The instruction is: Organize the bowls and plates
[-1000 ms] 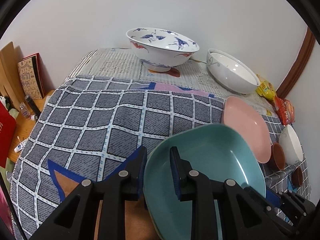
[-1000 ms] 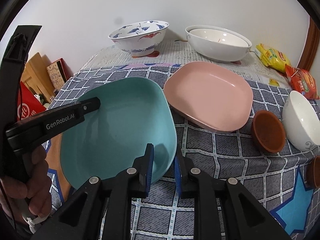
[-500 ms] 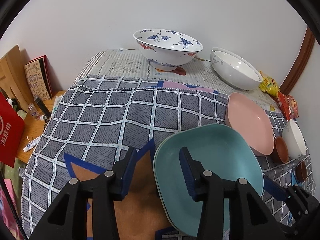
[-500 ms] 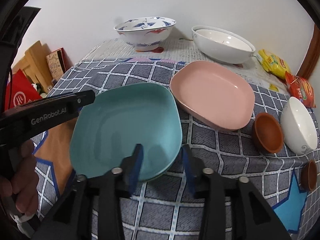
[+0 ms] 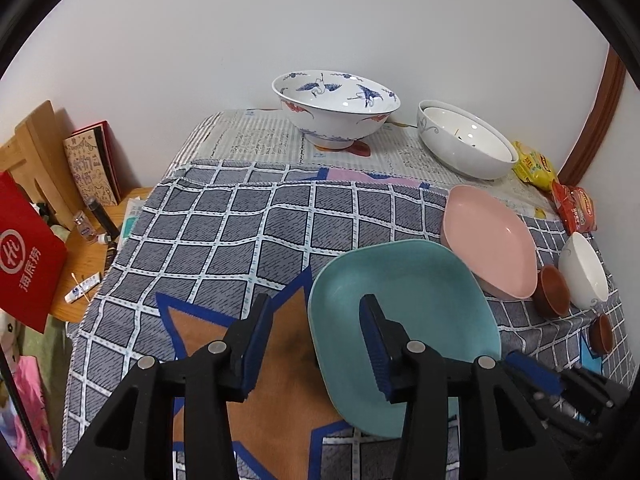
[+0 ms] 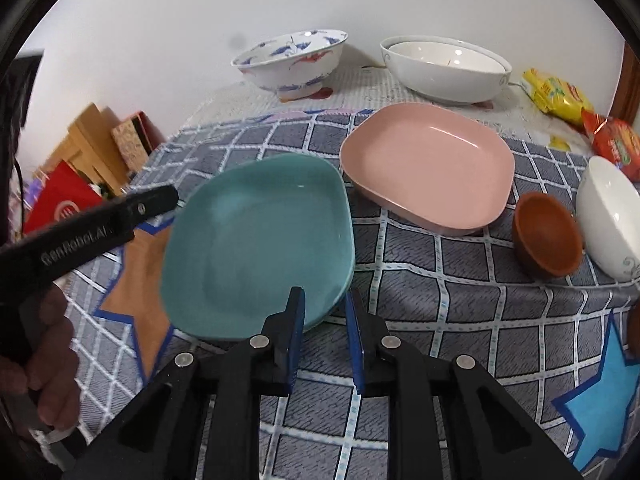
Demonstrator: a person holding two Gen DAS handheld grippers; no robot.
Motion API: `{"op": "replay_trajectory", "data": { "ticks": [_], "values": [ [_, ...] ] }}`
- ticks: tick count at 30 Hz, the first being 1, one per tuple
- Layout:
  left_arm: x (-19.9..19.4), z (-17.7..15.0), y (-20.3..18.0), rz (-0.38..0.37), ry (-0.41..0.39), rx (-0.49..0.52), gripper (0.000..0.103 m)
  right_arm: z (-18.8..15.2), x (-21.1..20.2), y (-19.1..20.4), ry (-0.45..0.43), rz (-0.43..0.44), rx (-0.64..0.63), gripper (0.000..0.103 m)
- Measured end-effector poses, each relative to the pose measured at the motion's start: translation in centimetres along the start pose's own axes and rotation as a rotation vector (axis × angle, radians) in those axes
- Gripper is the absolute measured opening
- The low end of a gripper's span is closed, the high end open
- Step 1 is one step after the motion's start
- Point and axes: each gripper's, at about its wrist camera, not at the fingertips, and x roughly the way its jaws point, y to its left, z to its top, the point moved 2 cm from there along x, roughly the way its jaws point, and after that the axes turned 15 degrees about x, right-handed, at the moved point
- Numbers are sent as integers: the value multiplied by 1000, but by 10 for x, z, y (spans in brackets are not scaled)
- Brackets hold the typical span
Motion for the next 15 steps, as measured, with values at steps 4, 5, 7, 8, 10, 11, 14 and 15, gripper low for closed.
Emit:
{"op": "replay_trajectory", "data": {
  "ticks": [4,5,7,8,10,11,14,15],
  "values": [
    [-12,2,-5,5,-19,4,43,6,-23,-11,-65,-25,-10,36],
    [-15,4,-8,4,-27,5,43,8,-29,-15,-81,-32,-5,39],
    [-20,9,-13,2,-39,10,43,14,-41,-24,-112,-45,8,43],
    [-22,12,-17,4,-46,12,43,17,-47,-29,-126,-52,15,44],
    [-24,18,-24,6,-54,15,43,24,-58,-39,-154,-65,24,44],
    [-24,22,-29,10,-56,17,43,27,-62,-42,-170,-62,26,45],
    [-23,31,-39,18,-64,25,43,39,-72,-53,-217,-81,31,45],
    [-23,35,-43,17,-67,28,43,43,-73,-56,-223,-86,27,45]
  ]
}}
